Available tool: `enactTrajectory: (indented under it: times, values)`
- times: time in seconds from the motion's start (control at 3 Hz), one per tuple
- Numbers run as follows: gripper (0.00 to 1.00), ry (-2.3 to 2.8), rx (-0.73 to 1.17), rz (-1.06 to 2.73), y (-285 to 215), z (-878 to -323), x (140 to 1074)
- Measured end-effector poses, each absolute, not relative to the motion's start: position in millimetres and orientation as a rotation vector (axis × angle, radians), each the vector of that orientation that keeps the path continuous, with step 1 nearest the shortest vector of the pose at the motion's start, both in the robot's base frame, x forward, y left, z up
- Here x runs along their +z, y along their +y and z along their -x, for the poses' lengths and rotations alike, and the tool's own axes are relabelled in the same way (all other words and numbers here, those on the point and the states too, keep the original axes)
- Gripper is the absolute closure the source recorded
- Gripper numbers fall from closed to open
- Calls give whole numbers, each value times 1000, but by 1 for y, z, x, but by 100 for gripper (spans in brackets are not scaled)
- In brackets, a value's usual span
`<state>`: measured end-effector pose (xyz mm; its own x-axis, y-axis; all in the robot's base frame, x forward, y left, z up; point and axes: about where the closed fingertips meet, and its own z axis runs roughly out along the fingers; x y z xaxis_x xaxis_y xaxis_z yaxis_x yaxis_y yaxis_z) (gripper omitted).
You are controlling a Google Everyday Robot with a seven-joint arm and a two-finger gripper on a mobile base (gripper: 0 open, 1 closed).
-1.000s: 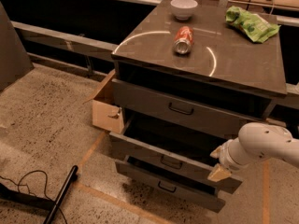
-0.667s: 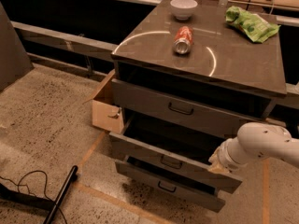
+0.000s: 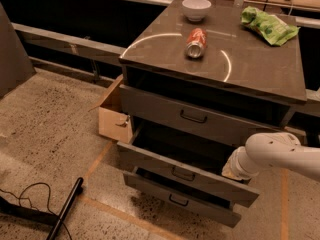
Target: Open middle drawer
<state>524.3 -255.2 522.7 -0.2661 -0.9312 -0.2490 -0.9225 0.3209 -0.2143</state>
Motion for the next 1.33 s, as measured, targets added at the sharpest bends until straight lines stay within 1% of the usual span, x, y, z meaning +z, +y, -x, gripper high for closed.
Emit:
enactTrajectory:
  times: [0.33,0.67,1.33]
  values:
    - [100,2289,-87,1621,-264,-531,499]
    - [100,2351,-89,1674,-268,-508,439]
    - [100,2351,-89,1674,-268,-508,456]
